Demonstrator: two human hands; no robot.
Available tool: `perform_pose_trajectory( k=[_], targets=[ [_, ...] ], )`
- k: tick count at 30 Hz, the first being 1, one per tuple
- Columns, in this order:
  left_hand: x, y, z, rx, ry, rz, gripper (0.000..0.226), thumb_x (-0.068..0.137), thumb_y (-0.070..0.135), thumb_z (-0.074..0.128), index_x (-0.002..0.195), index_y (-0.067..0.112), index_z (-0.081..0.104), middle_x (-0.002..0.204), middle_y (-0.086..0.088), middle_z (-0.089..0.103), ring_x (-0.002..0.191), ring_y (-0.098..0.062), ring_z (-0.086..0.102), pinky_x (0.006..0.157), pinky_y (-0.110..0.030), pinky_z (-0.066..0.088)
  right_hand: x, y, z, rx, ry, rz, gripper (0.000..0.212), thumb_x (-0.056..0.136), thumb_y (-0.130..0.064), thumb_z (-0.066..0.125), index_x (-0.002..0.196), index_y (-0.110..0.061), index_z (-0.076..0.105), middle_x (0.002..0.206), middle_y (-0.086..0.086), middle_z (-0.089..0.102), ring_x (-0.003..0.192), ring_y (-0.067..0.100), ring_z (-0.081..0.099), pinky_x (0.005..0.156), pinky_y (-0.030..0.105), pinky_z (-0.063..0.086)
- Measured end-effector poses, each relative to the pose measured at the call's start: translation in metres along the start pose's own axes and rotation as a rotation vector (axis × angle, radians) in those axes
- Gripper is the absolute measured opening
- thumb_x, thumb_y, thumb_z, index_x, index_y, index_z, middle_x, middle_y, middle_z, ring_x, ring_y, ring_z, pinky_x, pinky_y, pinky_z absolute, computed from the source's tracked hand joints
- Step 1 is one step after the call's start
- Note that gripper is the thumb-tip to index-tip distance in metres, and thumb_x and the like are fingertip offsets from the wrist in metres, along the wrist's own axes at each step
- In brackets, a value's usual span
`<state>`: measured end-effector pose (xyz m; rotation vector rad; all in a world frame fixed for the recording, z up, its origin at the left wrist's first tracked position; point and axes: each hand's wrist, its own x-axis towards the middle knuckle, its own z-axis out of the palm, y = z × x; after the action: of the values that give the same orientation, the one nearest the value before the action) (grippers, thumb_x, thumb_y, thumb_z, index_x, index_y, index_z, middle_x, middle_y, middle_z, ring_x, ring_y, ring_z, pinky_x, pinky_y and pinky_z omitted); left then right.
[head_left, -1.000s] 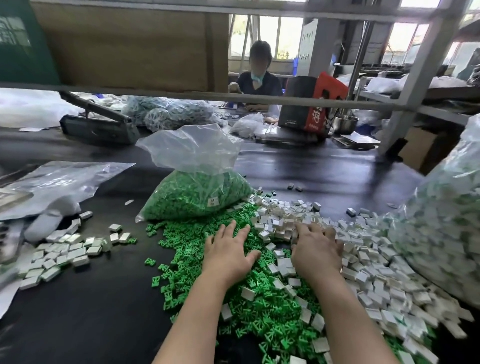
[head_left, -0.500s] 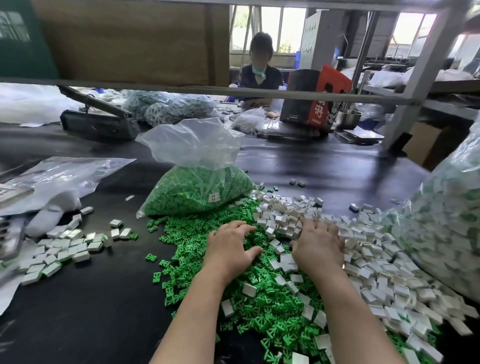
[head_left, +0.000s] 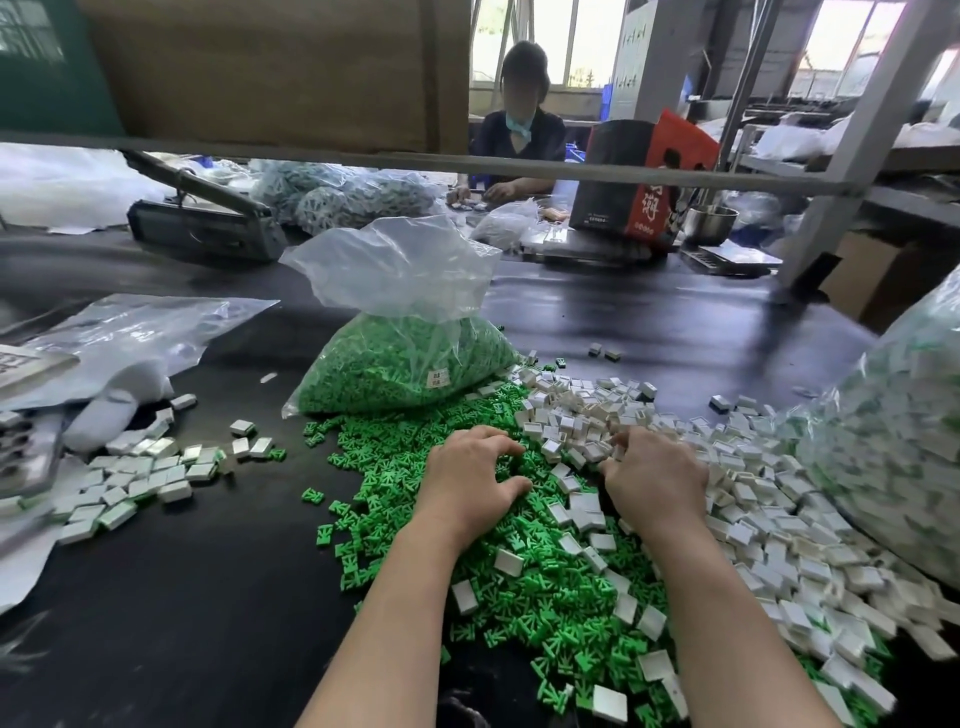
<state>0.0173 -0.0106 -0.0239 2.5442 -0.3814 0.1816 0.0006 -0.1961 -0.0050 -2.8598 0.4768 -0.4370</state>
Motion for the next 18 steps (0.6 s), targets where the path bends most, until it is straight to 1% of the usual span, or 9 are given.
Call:
perform_pose_trajectory(
  k=[3, 4, 5, 6, 8, 10, 12, 14, 18],
  targets=[
    [0.0, 0.0, 0.0, -0.002, -0.001, 0.001, 0.04, 0.085, 0.045, 0.068, 0.123, 0.035, 0.061, 0.137, 0.013, 0.053, 0.128, -0.011, 0.042, 0.109, -0.036, 0.026, -0.001, -0.001, -0.002, 0.135, -0.011, -0.023, 0.02, 0.093, -0.021, 0.055, 0.111, -0.026, 0.06, 0.097, -0.001, 0.069, 0.088, 0.022, 0.059, 0.081, 0.034, 0.048],
    [0.0, 0.001, 0.0, -0.004, 0.0, 0.001, 0.039, 0.085, 0.044, 0.068, 0.123, 0.035, 0.061, 0.136, 0.013, 0.053, 0.128, -0.011, 0.042, 0.108, -0.036, 0.026, -0.001, -0.002, -0.003, 0.185, -0.041, -0.03, 0.023, 0.091, -0.017, 0.057, 0.11, -0.028, 0.06, 0.095, -0.002, 0.068, 0.086, 0.022, 0.061, 0.08, 0.036, 0.051],
    [0.0, 0.001, 0.0, -0.003, 0.0, 0.002, 0.039, 0.085, 0.044, 0.068, 0.122, 0.035, 0.061, 0.135, 0.013, 0.054, 0.127, -0.011, 0.043, 0.108, -0.036, 0.026, -0.002, -0.002, -0.004, 0.242, -0.073, -0.031, 0.025, 0.088, -0.013, 0.059, 0.109, -0.028, 0.06, 0.09, -0.003, 0.067, 0.081, 0.02, 0.062, 0.075, 0.035, 0.052],
    [0.0, 0.001, 0.0, -0.002, 0.0, 0.003, 0.038, 0.085, 0.044, 0.068, 0.122, 0.035, 0.061, 0.135, 0.013, 0.054, 0.127, -0.011, 0.043, 0.107, -0.036, 0.025, -0.002, -0.002, -0.005, 0.294, -0.099, -0.029, 0.026, 0.087, -0.011, 0.062, 0.107, -0.027, 0.059, 0.084, -0.006, 0.064, 0.074, 0.017, 0.061, 0.067, 0.03, 0.051],
    [0.0, 0.002, -0.001, -0.011, 0.008, 0.0, 0.036, 0.085, 0.044, 0.068, 0.12, 0.036, 0.062, 0.135, 0.013, 0.053, 0.127, -0.01, 0.042, 0.106, -0.036, 0.023, -0.001, 0.001, -0.005, 0.364, -0.09, -0.031, 0.02, 0.086, -0.015, 0.068, 0.101, -0.025, 0.06, 0.074, -0.011, 0.057, 0.064, 0.008, 0.055, 0.054, 0.023, 0.039],
    [-0.001, 0.004, -0.001, -0.036, 0.031, 0.001, 0.035, 0.086, 0.043, 0.068, 0.119, 0.036, 0.062, 0.134, 0.012, 0.053, 0.128, -0.011, 0.042, 0.107, -0.036, 0.022, 0.0, 0.001, -0.006, 0.427, -0.039, -0.037, 0.014, 0.086, -0.02, 0.071, 0.095, -0.023, 0.061, 0.071, -0.014, 0.054, 0.061, 0.002, 0.05, 0.051, 0.02, 0.033],
    [-0.001, 0.006, -0.003, -0.077, 0.066, 0.027, 0.033, 0.087, 0.038, 0.068, 0.119, 0.034, 0.063, 0.131, 0.01, 0.055, 0.126, -0.011, 0.044, 0.107, -0.035, 0.023, 0.001, 0.0, -0.007, 0.489, -0.006, -0.04, 0.01, 0.088, -0.022, 0.07, 0.093, -0.021, 0.062, 0.075, -0.008, 0.058, 0.062, 0.006, 0.053, 0.054, 0.02, 0.035],
    [-0.001, 0.009, -0.004, -0.114, 0.104, 0.062, 0.031, 0.088, 0.033, 0.069, 0.119, 0.033, 0.064, 0.126, 0.009, 0.059, 0.122, -0.011, 0.046, 0.105, -0.031, 0.025, 0.002, -0.003, -0.008, 0.538, -0.013, -0.036, 0.008, 0.09, -0.02, 0.068, 0.091, -0.02, 0.06, 0.083, -0.002, 0.061, 0.071, 0.016, 0.057, 0.064, 0.024, 0.041],
    [-0.001, 0.013, -0.005, -0.188, 0.102, 0.093, 0.036, 0.088, 0.026, 0.07, 0.123, 0.028, 0.063, 0.119, 0.008, 0.063, 0.115, -0.01, 0.053, 0.108, -0.032, 0.037, 0.003, -0.005, -0.006, 0.675, -0.114, -0.015, 0.008, 0.091, -0.01, 0.063, 0.095, -0.013, 0.057, 0.091, 0.006, 0.067, 0.084, 0.024, 0.065, 0.076, 0.041, 0.056]
  ],
)
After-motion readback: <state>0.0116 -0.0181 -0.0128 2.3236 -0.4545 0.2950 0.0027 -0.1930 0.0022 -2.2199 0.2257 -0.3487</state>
